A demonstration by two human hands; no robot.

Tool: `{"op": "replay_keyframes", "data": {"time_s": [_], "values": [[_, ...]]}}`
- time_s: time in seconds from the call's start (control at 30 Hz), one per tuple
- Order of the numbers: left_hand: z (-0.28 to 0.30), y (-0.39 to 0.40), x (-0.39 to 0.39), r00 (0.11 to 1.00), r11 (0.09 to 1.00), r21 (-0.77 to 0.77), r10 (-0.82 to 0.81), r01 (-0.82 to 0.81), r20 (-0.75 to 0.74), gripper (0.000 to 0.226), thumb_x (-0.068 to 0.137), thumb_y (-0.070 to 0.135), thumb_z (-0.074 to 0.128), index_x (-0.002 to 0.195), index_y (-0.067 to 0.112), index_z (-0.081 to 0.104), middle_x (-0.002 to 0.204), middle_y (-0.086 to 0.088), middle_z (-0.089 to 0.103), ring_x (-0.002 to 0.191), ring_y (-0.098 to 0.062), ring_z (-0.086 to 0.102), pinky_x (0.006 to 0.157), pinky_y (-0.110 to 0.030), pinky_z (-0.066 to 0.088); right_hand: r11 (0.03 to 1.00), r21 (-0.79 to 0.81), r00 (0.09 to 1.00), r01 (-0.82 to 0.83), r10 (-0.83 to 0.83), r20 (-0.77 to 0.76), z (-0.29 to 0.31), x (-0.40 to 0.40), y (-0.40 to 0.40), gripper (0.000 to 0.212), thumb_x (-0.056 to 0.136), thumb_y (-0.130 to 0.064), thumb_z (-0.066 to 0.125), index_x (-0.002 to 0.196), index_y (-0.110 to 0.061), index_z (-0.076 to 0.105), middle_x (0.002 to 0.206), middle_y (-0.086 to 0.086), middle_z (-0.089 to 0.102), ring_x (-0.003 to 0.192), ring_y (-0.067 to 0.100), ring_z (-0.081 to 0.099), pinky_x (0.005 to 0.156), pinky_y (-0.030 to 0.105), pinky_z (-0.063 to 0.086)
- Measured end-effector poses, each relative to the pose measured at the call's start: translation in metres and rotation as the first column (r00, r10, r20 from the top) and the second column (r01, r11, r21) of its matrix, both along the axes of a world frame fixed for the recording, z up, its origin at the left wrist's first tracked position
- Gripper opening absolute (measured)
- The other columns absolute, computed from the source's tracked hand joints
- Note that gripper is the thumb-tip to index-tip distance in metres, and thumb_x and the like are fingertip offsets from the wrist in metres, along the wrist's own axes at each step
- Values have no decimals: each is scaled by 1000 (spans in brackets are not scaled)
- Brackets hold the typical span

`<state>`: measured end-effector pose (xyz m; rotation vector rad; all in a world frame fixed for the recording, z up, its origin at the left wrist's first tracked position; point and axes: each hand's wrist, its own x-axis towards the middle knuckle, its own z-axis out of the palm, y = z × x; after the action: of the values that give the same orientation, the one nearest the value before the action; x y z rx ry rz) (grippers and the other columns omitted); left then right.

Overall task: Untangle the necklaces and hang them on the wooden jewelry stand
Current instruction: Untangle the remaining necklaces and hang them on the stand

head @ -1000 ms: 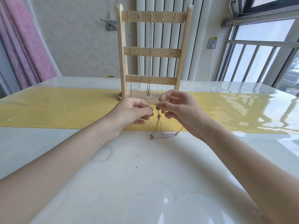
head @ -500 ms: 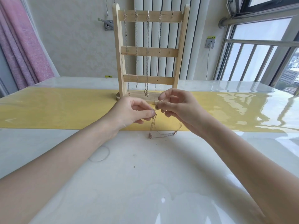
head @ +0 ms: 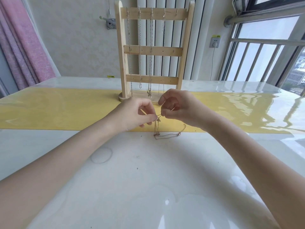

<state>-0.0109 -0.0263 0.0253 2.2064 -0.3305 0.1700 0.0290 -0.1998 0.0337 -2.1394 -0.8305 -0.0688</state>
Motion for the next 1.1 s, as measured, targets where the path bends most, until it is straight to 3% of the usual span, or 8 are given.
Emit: {"op": "replay_keyframes", "data": {"time_s": [0.1, 0.23, 0.3, 0.43, 0.57, 0.8, 0.97, 1.1], "values": [[-2, -1, 1, 991, 997, 61, 39, -46, 124, 17, 84, 13, 67, 70, 19, 59, 67, 4, 66, 71, -19, 67, 63, -30, 55, 997, -83, 996, 5, 2, 88, -2, -2, 1, 19, 79, 3, 63, 91, -11, 65, 70, -6, 60, 60, -1, 54, 66, 12, 45], [-4, -6, -4, 963, 986, 150, 24, -66, 270, 25, 81, 9, 67, 67, 24, 54, 67, 10, 62, 66, -1, 58, 61, -10, 45, 976, -214, 974, 33, 16, 224, -2, -6, 5, 21, 75, 5, 59, 86, -6, 73, 62, -10, 53, 54, -1, 50, 61, 8, 39], [-7, -8, -4, 950, 986, 143, 41, -89, 309, 25, 77, 5, 67, 65, 21, 52, 66, 7, 62, 65, -2, 57, 60, -13, 45, 986, -164, 978, 41, -6, 209, -3, -5, 5, 16, 74, 3, 62, 77, -8, 72, 59, -11, 53, 53, 1, 49, 59, 9, 39], [-10, -9, 0, 942, 986, 127, 60, -107, 331, 30, 72, 0, 67, 63, 23, 48, 64, 0, 61, 60, -12, 54, 57, -21, 43, 999, 20, 998, 38, -36, -57, -7, -5, 5, 11, 79, 0, 63, 72, -6, 68, 59, 0, 52, 53, 7, 43, 53, 15, 36], [-15, -12, 2, 954, 989, 127, 29, -70, 298, 25, 72, -2, 65, 73, 21, 54, 67, 5, 60, 56, -8, 50, 60, -23, 45, 967, 249, 946, 46, 38, -323, -11, -8, 10, 22, 86, 0, 49, 65, -5, 54, 65, 6, 48, 60, 15, 43, 57, 24, 36], [-7, -7, 4, 999, 949, -314, 16, -24, -30, 11, 83, 1, 66, 78, 11, 64, 65, 0, 63, 55, -3, 58, 56, -17, 51, 813, 563, 773, 146, 261, -578, -9, -3, 5, 20, 87, 0, 41, 71, -8, 50, 66, 5, 54, 66, 18, 50, 66, 29, 39], [0, -5, 2, 940, 710, -699, -177, -83, -292, 10, 74, 7, 66, 83, 10, 65, 60, 6, 62, 53, -2, 58, 53, -15, 51, 815, 568, 753, 112, 303, -584, -6, -3, 1, 20, 87, -3, 41, 69, -10, 49, 64, 4, 50, 61, 15, 47, 62, 26, 37], [1, -5, 1, 875, 609, -784, -310, -119, -373, 9, 65, 9, 65, 71, 11, 71, 60, 3, 61, 51, -4, 57, 51, -15, 51, 727, 681, 678, 89, 456, -576, -6, -2, -2, 21, 78, -11, 46, 58, -13, 51, 66, 3, 54, 65, 17, 50, 61, 24, 42]]}}
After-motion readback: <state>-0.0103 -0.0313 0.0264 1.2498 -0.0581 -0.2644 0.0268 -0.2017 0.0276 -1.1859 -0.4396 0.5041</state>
